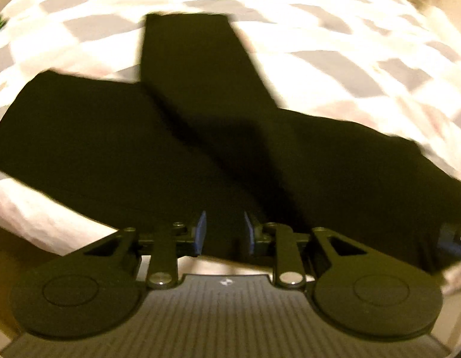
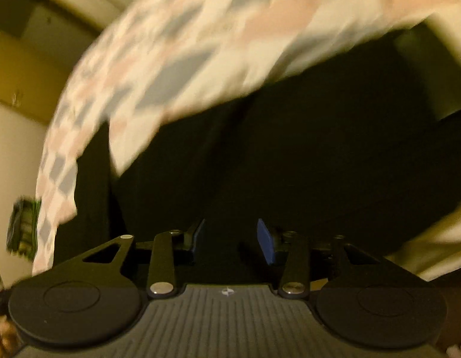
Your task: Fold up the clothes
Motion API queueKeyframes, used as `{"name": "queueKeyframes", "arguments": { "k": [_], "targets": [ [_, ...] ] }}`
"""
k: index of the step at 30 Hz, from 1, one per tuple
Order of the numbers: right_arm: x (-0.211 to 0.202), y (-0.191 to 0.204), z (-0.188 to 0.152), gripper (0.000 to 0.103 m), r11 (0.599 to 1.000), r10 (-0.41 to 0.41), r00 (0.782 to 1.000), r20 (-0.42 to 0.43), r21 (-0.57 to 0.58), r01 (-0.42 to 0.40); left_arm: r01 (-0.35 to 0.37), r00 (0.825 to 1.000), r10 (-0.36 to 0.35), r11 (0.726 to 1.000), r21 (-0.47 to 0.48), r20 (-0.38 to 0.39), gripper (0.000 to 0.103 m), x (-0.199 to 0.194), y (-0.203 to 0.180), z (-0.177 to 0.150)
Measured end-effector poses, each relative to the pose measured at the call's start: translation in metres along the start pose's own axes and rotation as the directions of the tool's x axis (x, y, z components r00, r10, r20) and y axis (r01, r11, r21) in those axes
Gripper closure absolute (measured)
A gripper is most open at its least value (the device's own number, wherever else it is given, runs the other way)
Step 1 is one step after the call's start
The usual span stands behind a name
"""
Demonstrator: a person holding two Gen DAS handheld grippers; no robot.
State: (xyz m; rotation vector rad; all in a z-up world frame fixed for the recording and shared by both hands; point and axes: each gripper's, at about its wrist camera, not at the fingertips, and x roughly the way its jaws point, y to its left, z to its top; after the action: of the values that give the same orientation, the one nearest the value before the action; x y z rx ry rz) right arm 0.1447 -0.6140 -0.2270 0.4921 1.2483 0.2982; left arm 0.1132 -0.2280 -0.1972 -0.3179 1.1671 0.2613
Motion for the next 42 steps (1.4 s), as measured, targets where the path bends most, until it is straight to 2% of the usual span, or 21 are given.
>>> {"name": "queueKeyframes", "arguments": {
  "k": [3,6,9,13,16,18,19,21,23,25,27,28,29,31,33,35,36,38,41,42],
  "targets": [
    [0.021,0.03,0.002,0.062,0.998,-0.056,0.998,-0.028,-0.037,0.055,-0.054,0.996,0.054,0.999,-0.004,-0.066,0.086,0.018,0.028,0.015],
    [0.015,0.07,0.012,0.062,0.998,0.013,0.999,0.046,-0.067,-0.01,-0.017,0.997,0.017,1.0,0.001,-0.082,0.086,0.014,0.058,0.035],
    [0.039,0.105,0.027,0.058,0.996,0.078,0.997,0.021,-0.041,-0.077,-0.006,0.995,0.008,1.0,0.016,-0.1,0.086,0.016,0.084,0.063],
    [0.098,0.137,0.034,0.052,0.99,0.121,0.992,-0.04,0.077,-0.118,-0.02,0.99,0.025,0.999,0.038,-0.142,0.086,0.031,0.116,0.108],
    [0.127,0.152,0.03,0.049,0.979,0.141,0.99,-0.027,0.155,-0.135,-0.007,0.984,0.016,0.999,0.05,-0.177,0.077,0.041,0.131,0.141],
    [0.144,0.162,0.033,0.045,0.973,0.142,0.99,-0.014,0.186,-0.137,0.02,0.98,-0.008,0.998,0.057,-0.197,0.077,0.049,0.136,0.164],
    [0.152,0.169,0.039,0.042,0.974,0.133,0.991,-0.008,0.188,-0.129,0.032,0.979,-0.02,0.998,0.056,-0.204,0.077,0.053,0.137,0.171],
    [0.17,0.182,0.05,0.03,0.975,0.119,0.993,-0.003,0.192,-0.116,0.052,0.975,-0.042,0.998,0.044,-0.218,0.075,0.06,0.138,0.177],
    [0.181,0.185,0.057,0.028,0.973,0.119,0.993,0.011,0.2,-0.119,0.073,0.971,-0.064,0.997,0.031,-0.232,0.068,0.067,0.139,0.182],
    [0.188,0.187,0.063,0.029,0.969,0.131,0.991,0.032,0.209,-0.135,0.093,0.966,-0.086,0.995,0.018,-0.245,0.068,0.074,0.14,0.187],
    [0.197,0.191,0.069,0.04,0.966,0.159,0.987,0.023,0.203,-0.16,0.113,0.96,-0.108,0.994,0.006,-0.257,0.068,0.081,0.141,0.193],
    [0.203,0.195,0.072,0.049,0.965,0.178,0.984,0.007,0.193,-0.176,0.123,0.957,-0.119,0.992,-0.001,-0.264,0.068,0.084,0.141,0.196],
    [0.208,0.201,0.074,0.062,0.968,0.191,0.982,-0.012,0.166,-0.186,0.133,0.954,-0.13,0.991,-0.008,-0.27,0.068,0.088,0.142,0.198],
    [0.215,0.217,0.076,0.063,0.979,0.19,0.98,-0.055,0.088,-0.184,0.153,0.947,-0.152,0.988,-0.021,-0.282,0.069,0.095,0.143,0.204],
    [0.207,0.235,0.073,0.09,0.981,0.191,0.981,-0.033,-0.029,-0.192,0.172,0.94,-0.175,0.984,-0.035,-0.294,0.069,0.102,0.144,0.209],
    [0.193,0.255,0.068,0.091,0.966,0.2,0.98,0.002,-0.165,-0.197,0.16,0.948,-0.17,0.985,-0.061,-0.27,0.069,0.09,0.157,0.205],
    [0.184,0.268,0.063,0.091,0.949,0.221,0.975,0.013,-0.235,-0.212,0.153,0.954,-0.169,0.985,-0.08,-0.248,0.069,0.079,0.167,0.2],
    [0.169,0.295,0.046,0.091,0.888,0.274,0.962,-0.016,-0.38,-0.259,0.134,0.964,-0.161,0.981,-0.138,-0.21,0.069,0.055,0.192,0.186],
    [0.165,0.333,0.012,0.09,0.767,0.304,0.944,-0.128,-0.555,-0.322,0.081,0.976,-0.127,0.966,-0.245,-0.178,0.069,0.02,0.23,0.153],
    [0.169,0.343,-0.003,0.084,0.728,0.289,0.941,-0.178,-0.597,-0.337,0.062,0.979,-0.112,0.96,-0.272,-0.171,0.069,0.01,0.239,0.142]
  ]
}}
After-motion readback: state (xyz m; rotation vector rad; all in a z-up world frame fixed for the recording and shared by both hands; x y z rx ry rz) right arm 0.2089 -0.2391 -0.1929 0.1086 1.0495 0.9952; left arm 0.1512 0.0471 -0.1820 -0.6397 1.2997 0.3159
